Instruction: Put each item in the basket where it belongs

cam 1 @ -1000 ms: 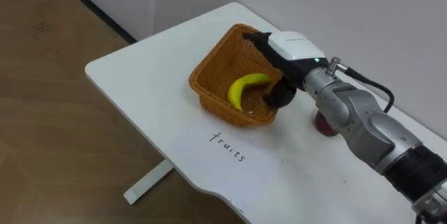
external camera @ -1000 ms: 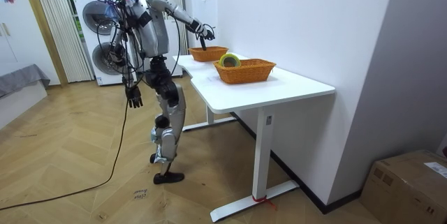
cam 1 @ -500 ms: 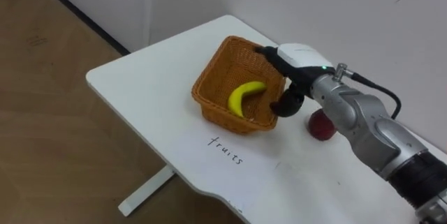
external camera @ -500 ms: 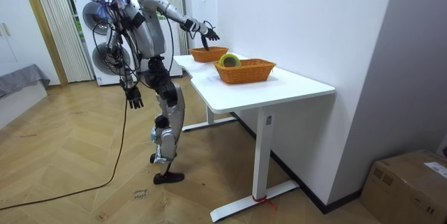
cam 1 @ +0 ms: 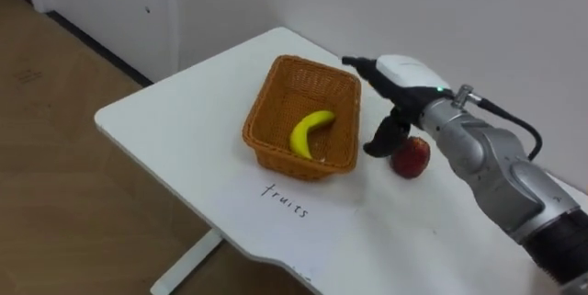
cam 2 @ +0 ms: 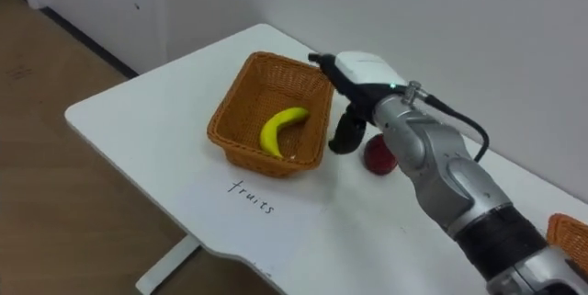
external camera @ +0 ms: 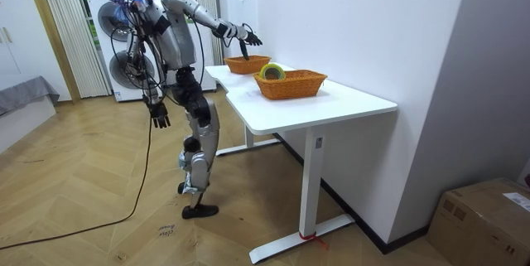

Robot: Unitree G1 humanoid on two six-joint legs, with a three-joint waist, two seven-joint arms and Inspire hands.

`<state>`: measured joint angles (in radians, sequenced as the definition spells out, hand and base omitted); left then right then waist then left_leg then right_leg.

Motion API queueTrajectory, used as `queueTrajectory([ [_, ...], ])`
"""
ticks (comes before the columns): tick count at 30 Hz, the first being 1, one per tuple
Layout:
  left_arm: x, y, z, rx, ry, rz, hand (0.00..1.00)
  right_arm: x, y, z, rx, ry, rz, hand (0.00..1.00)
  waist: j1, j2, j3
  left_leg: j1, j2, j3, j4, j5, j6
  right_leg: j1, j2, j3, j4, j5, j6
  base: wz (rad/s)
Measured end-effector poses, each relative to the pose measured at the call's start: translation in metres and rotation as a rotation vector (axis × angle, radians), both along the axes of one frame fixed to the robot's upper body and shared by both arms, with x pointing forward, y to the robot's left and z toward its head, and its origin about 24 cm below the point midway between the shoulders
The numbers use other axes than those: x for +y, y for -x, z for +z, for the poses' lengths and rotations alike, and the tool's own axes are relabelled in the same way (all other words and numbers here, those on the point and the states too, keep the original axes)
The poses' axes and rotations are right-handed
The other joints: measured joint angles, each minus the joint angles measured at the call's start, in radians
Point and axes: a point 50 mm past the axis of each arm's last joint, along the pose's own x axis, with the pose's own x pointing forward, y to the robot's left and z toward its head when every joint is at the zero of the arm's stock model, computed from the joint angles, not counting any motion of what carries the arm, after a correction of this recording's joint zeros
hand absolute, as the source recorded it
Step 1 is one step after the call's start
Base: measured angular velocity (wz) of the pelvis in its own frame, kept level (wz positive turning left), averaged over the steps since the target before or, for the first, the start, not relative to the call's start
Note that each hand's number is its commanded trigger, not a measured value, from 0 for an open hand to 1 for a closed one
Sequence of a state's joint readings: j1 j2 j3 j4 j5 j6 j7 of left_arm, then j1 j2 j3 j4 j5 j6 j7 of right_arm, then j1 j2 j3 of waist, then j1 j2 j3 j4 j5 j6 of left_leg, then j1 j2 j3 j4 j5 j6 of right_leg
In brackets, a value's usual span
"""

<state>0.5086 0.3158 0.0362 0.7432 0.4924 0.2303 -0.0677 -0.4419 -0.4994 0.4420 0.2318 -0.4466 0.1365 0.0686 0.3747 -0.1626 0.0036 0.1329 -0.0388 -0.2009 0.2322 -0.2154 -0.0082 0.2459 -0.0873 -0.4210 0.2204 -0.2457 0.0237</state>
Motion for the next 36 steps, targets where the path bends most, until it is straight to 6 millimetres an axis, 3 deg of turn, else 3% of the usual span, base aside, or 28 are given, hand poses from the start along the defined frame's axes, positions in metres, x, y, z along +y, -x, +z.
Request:
queueTrajectory([
  [2, -0.003, 0.005, -0.001, 0.009, 0.002, 0.007, 0.00, -0.006, 0.001, 0.008, -0.055, -0.062, -0.037, 0.00, -0.010, 0.006, -0.0015, 0.002, 0.000, 0.002, -0.001, 0.000, 0.000, 0.001, 0.000, 0.001, 0.000, 0.000, 0.000, -0.02],
  [4, -0.008, 0.009, -0.002, 0.016, 0.011, 0.017, 0.00, -0.011, 0.001, 0.016, -0.103, -0.133, -0.077, 0.00, -0.020, 0.018, 0.0024, 0.018, 0.002, 0.006, -0.007, 0.000, 0.000, 0.013, 0.001, 0.005, 0.000, 0.000, 0.000, -0.05],
  [10, -0.014, 0.018, -0.004, 0.036, 0.026, 0.030, 0.00, -0.029, 0.008, 0.008, -0.114, -0.247, -0.184, 0.00, -0.054, 0.036, 0.0018, 0.031, 0.001, 0.005, -0.009, 0.000, 0.000, 0.023, -0.002, 0.006, -0.001, -0.003, 0.004, 0.01],
  [13, -0.024, 0.029, -0.006, 0.053, 0.043, 0.055, 0.00, -0.044, 0.012, 0.007, -0.124, -0.317, -0.260, 0.00, -0.093, 0.055, -0.0007, 0.027, -0.008, 0.005, 0.001, -0.001, 0.004, 0.022, -0.009, 0.004, -0.001, -0.007, 0.010, 0.03],
  [15, -0.025, 0.030, -0.006, 0.056, 0.044, 0.057, 0.00, -0.051, 0.014, 0.006, -0.125, -0.374, -0.298, 0.00, -0.102, 0.061, -0.0042, 0.029, -0.010, 0.010, 0.001, -0.001, 0.006, 0.022, -0.012, 0.005, 0.001, -0.008, 0.012, -0.02],
  [19, -0.025, 0.032, -0.005, 0.056, 0.045, 0.060, 0.00, -0.056, 0.017, 0.001, -0.090, -0.486, -0.331, 0.00, -0.117, 0.066, -0.0039, 0.036, -0.008, 0.032, 0.005, -0.001, 0.007, 0.036, -0.014, 0.005, 0.001, -0.008, 0.013, -0.01],
  [26, -0.028, 0.044, -0.004, 0.080, 0.053, 0.061, 0.00, -0.065, 0.027, -0.023, 0.012, -0.595, -0.401, 0.00, -0.123, 0.072, -0.0028, 0.036, -0.008, 0.039, 0.012, -0.005, 0.012, 0.038, -0.015, 0.004, 0.001, -0.009, 0.014, 0.01],
  [31, -0.034, 0.056, -0.005, 0.129, 0.077, 0.050, 0.00, -0.079, 0.045, -0.055, 0.123, -0.631, -0.498, 0.00, -0.127, 0.103, -0.0011, 0.036, -0.012, 0.037, 0.029, -0.012, 0.017, 0.049, -0.021, -0.003, 0.001, -0.016, 0.022, 0.08],
  [36, -0.036, 0.061, -0.004, 0.137, 0.089, 0.048, 0.00, -0.082, 0.055, -0.067, 0.173, -0.657, -0.529, 0.00, -0.130, 0.128, 0.0023, 0.045, -0.015, 0.041, 0.025, -0.012, 0.018, 0.048, -0.025, 0.004, 0.008, -0.020, 0.024, -0.04],
])
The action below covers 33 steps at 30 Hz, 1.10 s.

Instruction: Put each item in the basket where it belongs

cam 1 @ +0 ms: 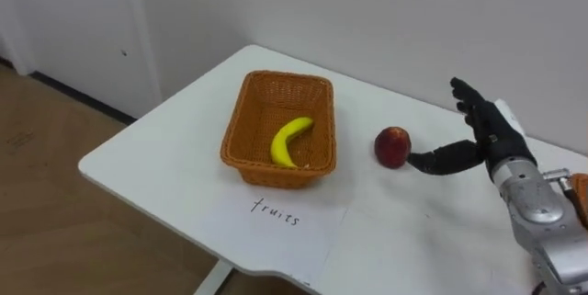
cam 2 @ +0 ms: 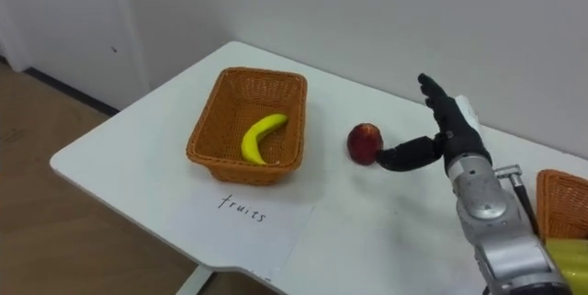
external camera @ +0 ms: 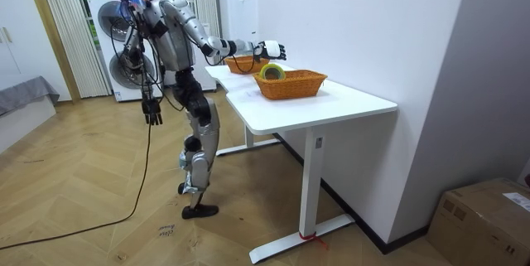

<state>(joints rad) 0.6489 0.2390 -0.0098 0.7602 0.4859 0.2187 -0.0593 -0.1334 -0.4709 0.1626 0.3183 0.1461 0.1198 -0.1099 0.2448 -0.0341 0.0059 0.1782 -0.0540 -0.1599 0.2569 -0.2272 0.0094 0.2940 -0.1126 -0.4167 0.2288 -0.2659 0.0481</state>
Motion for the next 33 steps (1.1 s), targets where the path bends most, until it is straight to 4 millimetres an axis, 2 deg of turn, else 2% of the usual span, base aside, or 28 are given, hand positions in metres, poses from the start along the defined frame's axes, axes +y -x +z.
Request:
queueTrajectory([
  [4, -0.002, 0.000, 0.000, -0.003, 0.007, -0.011, 0.00, -0.004, 0.002, -0.006, 0.012, -0.041, -0.025, 0.00, 0.000, 0.006, -0.0059, -0.001, -0.005, 0.005, 0.006, 0.000, 0.001, -0.011, -0.009, 0.002, 0.030, -0.008, 0.001, -0.03],
  [11, -0.007, 0.000, -0.001, -0.007, 0.035, -0.043, 0.00, -0.009, 0.007, -0.018, 0.052, -0.092, -0.063, 0.00, 0.010, 0.000, -0.0051, -0.011, -0.008, 0.022, 0.019, 0.000, 0.002, -0.023, -0.020, 0.002, 0.038, -0.015, 0.005, 0.01],
  [24, 0.000, -0.002, 0.001, -0.015, 0.021, -0.062, 0.00, 0.009, 0.009, -0.027, 0.089, -0.098, 0.022, 0.00, 0.010, 0.001, -0.0036, -0.034, -0.009, 0.023, 0.059, -0.007, 0.009, -0.033, -0.023, 0.001, 0.071, -0.023, 0.004, 0.02],
  [26, 0.000, -0.003, 0.001, -0.019, 0.021, -0.065, 0.00, 0.008, 0.009, -0.028, 0.088, -0.094, 0.018, 0.00, 0.016, 0.001, -0.0035, -0.049, -0.008, 0.026, 0.078, -0.013, 0.009, -0.044, -0.023, 0.001, 0.083, -0.024, 0.002, -0.02],
  [30, 0.004, -0.004, 0.003, -0.035, 0.019, -0.081, 0.00, 0.000, 0.014, -0.036, 0.116, -0.086, -0.019, 0.00, 0.058, -0.001, -0.0019, -0.065, -0.003, 0.038, 0.092, -0.015, 0.008, -0.068, -0.022, 0.016, 0.101, -0.025, -0.001, -0.06],
  [31, 0.007, -0.004, 0.004, -0.033, 0.014, -0.087, 0.00, -0.002, 0.015, -0.039, 0.127, -0.084, -0.028, 0.00, 0.063, -0.001, 0.0012, -0.073, 0.000, 0.040, 0.101, -0.016, 0.007, -0.071, -0.020, 0.017, 0.101, -0.024, -0.002, -0.04],
  [33, 0.009, -0.002, 0.005, -0.027, 0.006, -0.090, 0.00, -0.002, 0.016, -0.040, 0.132, -0.083, -0.032, 0.00, 0.070, -0.001, 0.0012, -0.089, 0.006, 0.041, 0.119, -0.023, 0.005, -0.083, -0.014, 0.018, 0.104, -0.023, -0.004, 0.00],
])
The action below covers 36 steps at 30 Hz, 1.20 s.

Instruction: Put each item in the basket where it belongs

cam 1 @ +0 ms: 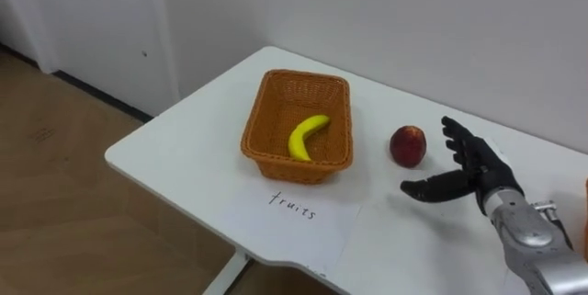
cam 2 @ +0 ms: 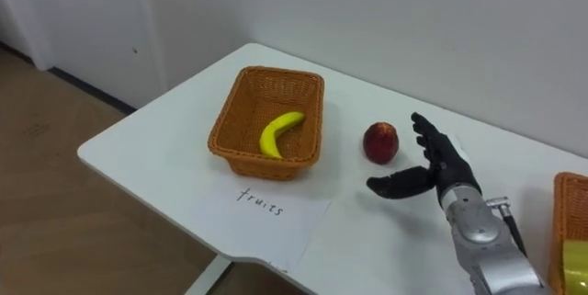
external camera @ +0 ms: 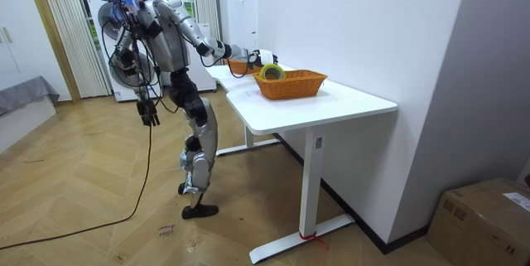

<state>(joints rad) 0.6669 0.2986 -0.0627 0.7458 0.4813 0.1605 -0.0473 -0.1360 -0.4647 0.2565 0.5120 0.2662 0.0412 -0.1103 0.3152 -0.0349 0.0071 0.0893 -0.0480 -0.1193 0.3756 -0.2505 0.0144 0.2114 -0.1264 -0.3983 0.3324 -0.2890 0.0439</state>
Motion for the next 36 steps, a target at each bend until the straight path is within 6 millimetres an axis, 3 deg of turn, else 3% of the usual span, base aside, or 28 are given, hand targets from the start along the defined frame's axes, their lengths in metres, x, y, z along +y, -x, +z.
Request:
queueTrajectory([
  [3, 0.002, 0.003, 0.002, 0.010, -0.006, -0.003, 0.00, 0.001, 0.000, 0.000, -0.002, -0.015, -0.005, 0.00, 0.011, 0.000, 0.0057, -0.010, 0.006, 0.000, 0.012, -0.003, -0.004, -0.007, 0.007, 0.001, 0.001, 0.004, -0.007, -0.03],
  [10, 0.003, 0.004, 0.002, 0.011, -0.009, -0.003, 0.00, 0.003, -0.001, -0.001, -0.010, -0.044, -0.023, 0.00, 0.021, -0.003, 0.0077, -0.030, 0.008, 0.002, 0.030, -0.008, -0.003, -0.022, 0.008, 0.004, 0.011, 0.003, -0.009, 0.00],
  [25, 0.007, -0.003, 0.004, -0.011, -0.015, -0.018, 0.00, -0.003, 0.003, -0.005, -0.016, -0.011, -0.100, 0.00, 0.019, -0.006, 0.0069, -0.036, 0.008, 0.004, 0.032, -0.010, -0.003, -0.026, 0.010, 0.006, 0.010, 0.003, -0.009, 0.00],
  [29, 0.009, -0.006, 0.004, -0.023, -0.017, -0.023, 0.00, -0.003, 0.002, -0.007, -0.022, -0.010, -0.120, 0.00, 0.017, -0.008, 0.0030, -0.054, 0.012, 0.005, 0.034, -0.010, -0.003, -0.044, 0.013, 0.007, 0.009, 0.008, -0.012, 0.00],
  [36, 0.009, -0.018, 0.003, -0.075, -0.003, 0.014, 0.00, -0.010, -0.020, -0.002, -0.019, 0.000, -0.195, 0.00, 0.017, -0.014, 0.0040, -0.116, 0.020, 0.008, 0.047, -0.008, -0.006, -0.106, 0.020, 0.012, 0.012, 0.015, -0.018, -0.03],
])
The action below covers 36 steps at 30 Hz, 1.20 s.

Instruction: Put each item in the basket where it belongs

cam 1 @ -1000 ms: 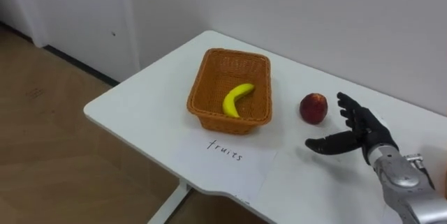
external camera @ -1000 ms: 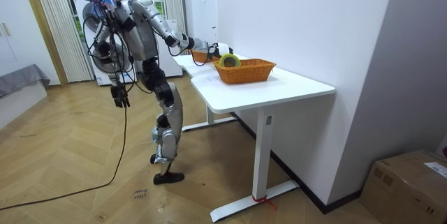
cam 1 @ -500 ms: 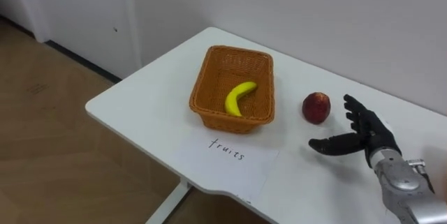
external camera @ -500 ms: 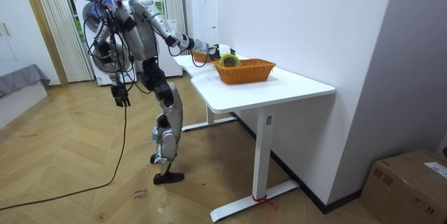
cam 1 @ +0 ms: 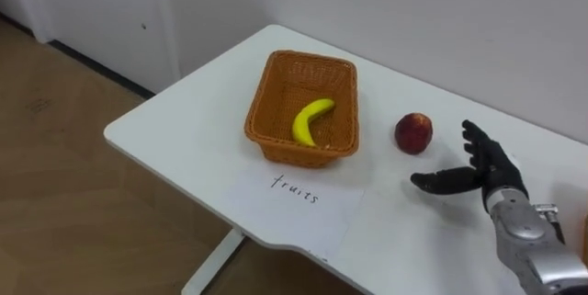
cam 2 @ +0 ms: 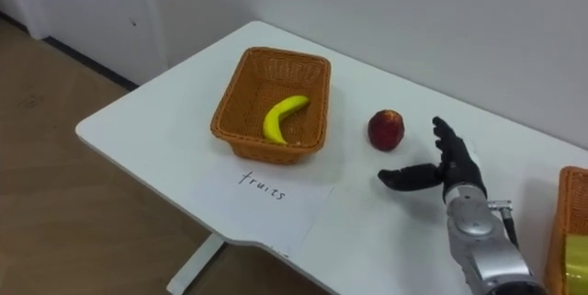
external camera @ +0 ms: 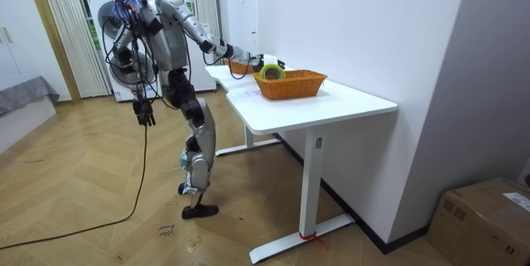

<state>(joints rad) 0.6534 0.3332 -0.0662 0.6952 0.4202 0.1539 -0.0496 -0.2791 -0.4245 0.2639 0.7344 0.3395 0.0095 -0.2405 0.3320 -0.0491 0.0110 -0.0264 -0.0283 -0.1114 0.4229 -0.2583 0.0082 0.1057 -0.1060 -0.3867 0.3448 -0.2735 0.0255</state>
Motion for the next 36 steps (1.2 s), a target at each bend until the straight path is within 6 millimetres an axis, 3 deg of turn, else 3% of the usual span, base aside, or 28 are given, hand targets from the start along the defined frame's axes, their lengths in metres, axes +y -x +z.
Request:
queueTrajectory([
  [5, -0.002, -0.023, -0.003, -0.091, 0.022, 0.013, 0.00, 0.001, -0.019, 0.011, -0.029, 0.008, -0.017, 0.00, 0.005, -0.003, 0.0053, -0.080, 0.006, 0.004, 0.016, 0.003, -0.004, -0.085, 0.001, 0.004, 0.022, 0.005, -0.009, -0.04],
  [6, -0.003, -0.030, -0.004, -0.122, 0.034, 0.026, 0.00, 0.001, -0.026, 0.017, -0.052, 0.007, -0.027, 0.00, 0.004, -0.001, 0.0102, -0.102, 0.008, 0.005, 0.026, 0.003, -0.004, -0.105, 0.001, 0.001, 0.031, 0.007, -0.011, -0.04],
  [7, -0.005, -0.038, -0.005, -0.147, 0.049, 0.026, 0.00, 0.002, -0.034, 0.025, -0.081, 0.016, -0.027, 0.00, 0.003, 0.001, 0.0200, -0.119, 0.012, 0.012, 0.032, 0.003, -0.004, -0.125, 0.000, 0.003, 0.039, 0.007, -0.013, -0.06],
  [10, -0.006, -0.060, -0.006, -0.211, 0.068, 0.003, 0.00, 0.005, -0.047, 0.039, -0.143, 0.035, -0.022, 0.00, 0.002, 0.009, 0.0286, -0.172, 0.019, 0.023, 0.049, 0.004, -0.005, -0.178, 0.002, 0.004, 0.051, 0.010, -0.019, -0.06],
  [19, -0.019, -0.097, -0.013, -0.301, 0.076, -0.035, 0.00, 0.010, -0.072, 0.070, -0.244, 0.095, -0.023, 0.00, 0.005, 0.006, 0.0281, -0.264, 0.025, 0.062, 0.054, 0.011, -0.004, -0.298, -0.011, 0.031, 0.107, 0.015, -0.025, -0.12],
  [22, -0.024, -0.101, -0.016, -0.294, 0.083, -0.064, 0.00, 0.013, -0.078, 0.078, -0.260, 0.108, -0.010, 0.00, 0.006, 0.014, 0.0343, -0.268, 0.025, 0.083, 0.049, 0.014, -0.001, -0.321, -0.021, 0.037, 0.124, 0.015, -0.026, -0.19],
  [29, -0.024, -0.105, -0.017, -0.304, 0.085, -0.050, 0.00, 0.016, -0.082, 0.085, -0.294, 0.140, 0.019, 0.00, 0.005, 0.010, 0.0361, -0.302, 0.022, 0.098, 0.047, 0.024, 0.002, -0.372, -0.033, 0.043, 0.141, 0.016, -0.029, -0.07],
  [36, -0.027, -0.127, -0.018, -0.358, 0.094, -0.011, 0.00, 0.026, -0.091, 0.095, -0.305, 0.184, 0.098, 0.00, 0.007, 0.003, 0.0384, -0.332, 0.024, 0.117, 0.046, 0.036, -0.001, -0.426, -0.033, 0.071, 0.163, 0.018, -0.038, -0.09],
])
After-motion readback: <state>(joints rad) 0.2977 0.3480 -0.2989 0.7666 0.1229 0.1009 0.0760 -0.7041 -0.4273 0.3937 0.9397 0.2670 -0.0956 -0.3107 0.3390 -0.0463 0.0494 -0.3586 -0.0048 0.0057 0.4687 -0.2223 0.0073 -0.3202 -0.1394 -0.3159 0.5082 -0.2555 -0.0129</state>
